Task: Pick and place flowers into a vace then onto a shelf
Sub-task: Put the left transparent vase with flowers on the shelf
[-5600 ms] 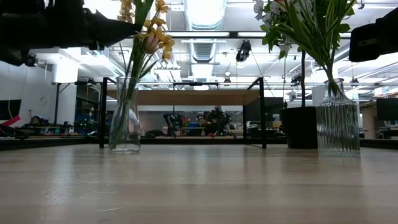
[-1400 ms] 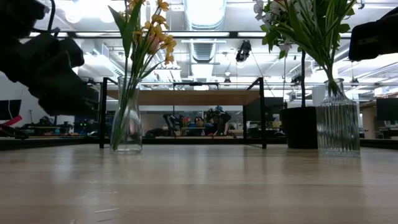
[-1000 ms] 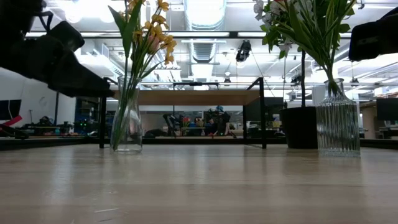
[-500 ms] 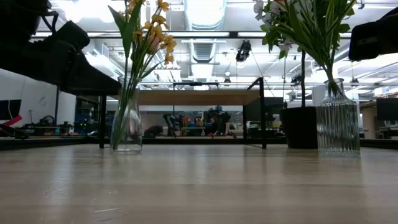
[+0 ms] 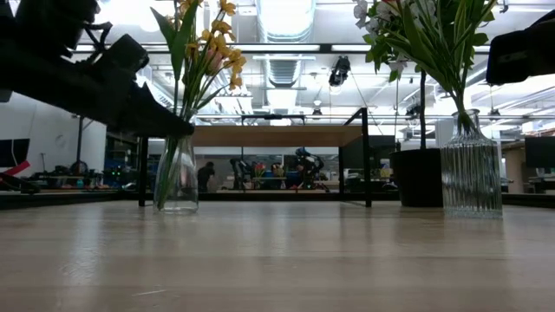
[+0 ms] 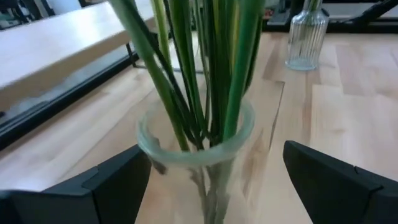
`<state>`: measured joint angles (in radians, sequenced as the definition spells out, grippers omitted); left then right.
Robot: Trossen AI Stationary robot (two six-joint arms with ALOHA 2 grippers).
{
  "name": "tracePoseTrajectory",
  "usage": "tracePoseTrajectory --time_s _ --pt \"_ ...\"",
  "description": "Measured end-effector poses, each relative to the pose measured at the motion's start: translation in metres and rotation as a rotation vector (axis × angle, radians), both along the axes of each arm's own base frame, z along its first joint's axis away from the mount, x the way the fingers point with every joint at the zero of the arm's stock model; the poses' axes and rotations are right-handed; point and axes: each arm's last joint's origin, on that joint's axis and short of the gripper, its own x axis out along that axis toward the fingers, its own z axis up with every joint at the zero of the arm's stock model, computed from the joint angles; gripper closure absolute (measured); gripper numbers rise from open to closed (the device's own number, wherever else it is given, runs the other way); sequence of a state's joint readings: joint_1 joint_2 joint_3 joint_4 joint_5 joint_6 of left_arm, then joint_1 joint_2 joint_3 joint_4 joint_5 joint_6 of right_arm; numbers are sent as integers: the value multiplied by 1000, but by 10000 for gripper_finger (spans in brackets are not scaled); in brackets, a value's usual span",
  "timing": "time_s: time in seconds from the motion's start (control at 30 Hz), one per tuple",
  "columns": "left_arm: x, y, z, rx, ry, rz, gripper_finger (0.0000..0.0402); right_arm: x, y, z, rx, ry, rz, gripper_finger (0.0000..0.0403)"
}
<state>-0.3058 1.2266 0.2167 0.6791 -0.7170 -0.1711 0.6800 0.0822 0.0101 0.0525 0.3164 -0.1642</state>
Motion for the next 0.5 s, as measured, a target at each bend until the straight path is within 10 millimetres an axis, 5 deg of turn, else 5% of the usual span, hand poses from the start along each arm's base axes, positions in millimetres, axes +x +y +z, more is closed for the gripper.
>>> tracePoseTrajectory --time_s 0.5 --pt "7 2 3 15 -25 140 77 0 0 0 0 0 0 360"
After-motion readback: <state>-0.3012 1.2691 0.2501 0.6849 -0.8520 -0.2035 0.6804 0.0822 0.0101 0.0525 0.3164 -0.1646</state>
